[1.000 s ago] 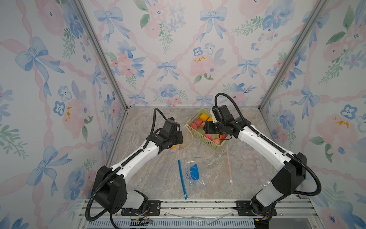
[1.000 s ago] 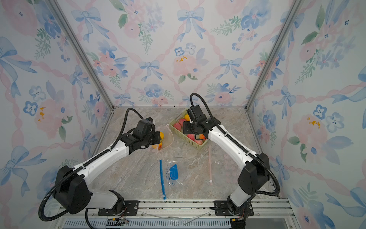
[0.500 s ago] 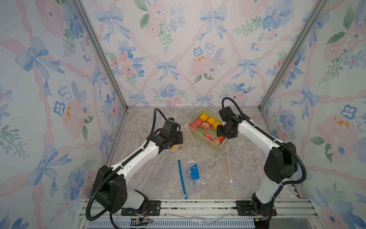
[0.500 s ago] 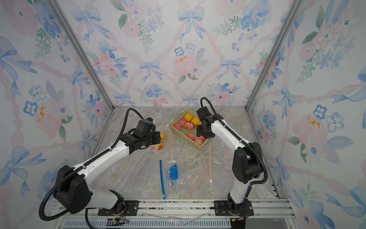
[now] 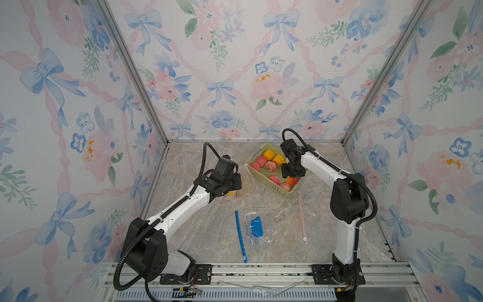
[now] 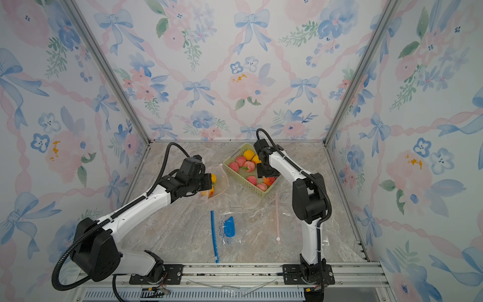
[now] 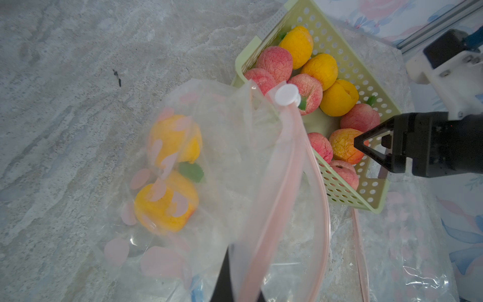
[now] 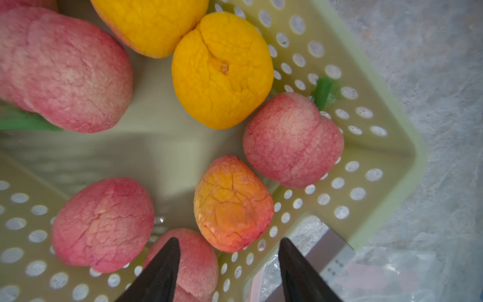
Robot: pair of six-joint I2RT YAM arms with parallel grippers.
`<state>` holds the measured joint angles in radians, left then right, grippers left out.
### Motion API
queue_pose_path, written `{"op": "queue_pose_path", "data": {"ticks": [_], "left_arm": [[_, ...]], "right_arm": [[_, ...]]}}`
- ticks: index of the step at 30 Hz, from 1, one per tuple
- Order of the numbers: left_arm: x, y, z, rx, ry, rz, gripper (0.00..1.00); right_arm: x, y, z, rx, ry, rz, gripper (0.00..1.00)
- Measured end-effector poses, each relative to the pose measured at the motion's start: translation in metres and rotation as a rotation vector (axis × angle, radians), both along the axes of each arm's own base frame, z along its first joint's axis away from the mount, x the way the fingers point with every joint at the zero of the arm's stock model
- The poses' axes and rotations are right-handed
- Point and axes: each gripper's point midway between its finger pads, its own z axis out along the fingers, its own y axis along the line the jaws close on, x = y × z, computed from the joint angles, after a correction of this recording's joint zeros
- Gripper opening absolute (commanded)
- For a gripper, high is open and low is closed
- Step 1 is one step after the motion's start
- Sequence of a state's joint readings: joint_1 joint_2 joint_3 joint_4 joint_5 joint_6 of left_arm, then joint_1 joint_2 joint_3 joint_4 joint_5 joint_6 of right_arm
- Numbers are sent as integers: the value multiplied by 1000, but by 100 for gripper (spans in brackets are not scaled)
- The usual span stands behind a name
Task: Place the peach in a zip-top bag and seal the zipper
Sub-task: Pick up the peach from the basket.
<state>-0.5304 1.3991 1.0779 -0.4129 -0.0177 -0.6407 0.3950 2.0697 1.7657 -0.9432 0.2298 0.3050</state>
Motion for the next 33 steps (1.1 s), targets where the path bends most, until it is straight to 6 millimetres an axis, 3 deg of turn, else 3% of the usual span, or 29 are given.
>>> {"op": "queue_pose_path", "data": {"ticks": [15,28,33], "left_arm": [[0,0,-2,2,5,0,0],[0,0,-2,3,5,0,0],[0,0,-3,4,7,0,0]], "right_arm": [[8,-3,-29,-63,62,34,66],[12,-2,-31,-74,68,55,72],[11,-2,-34,-77,76,59,68]]}}
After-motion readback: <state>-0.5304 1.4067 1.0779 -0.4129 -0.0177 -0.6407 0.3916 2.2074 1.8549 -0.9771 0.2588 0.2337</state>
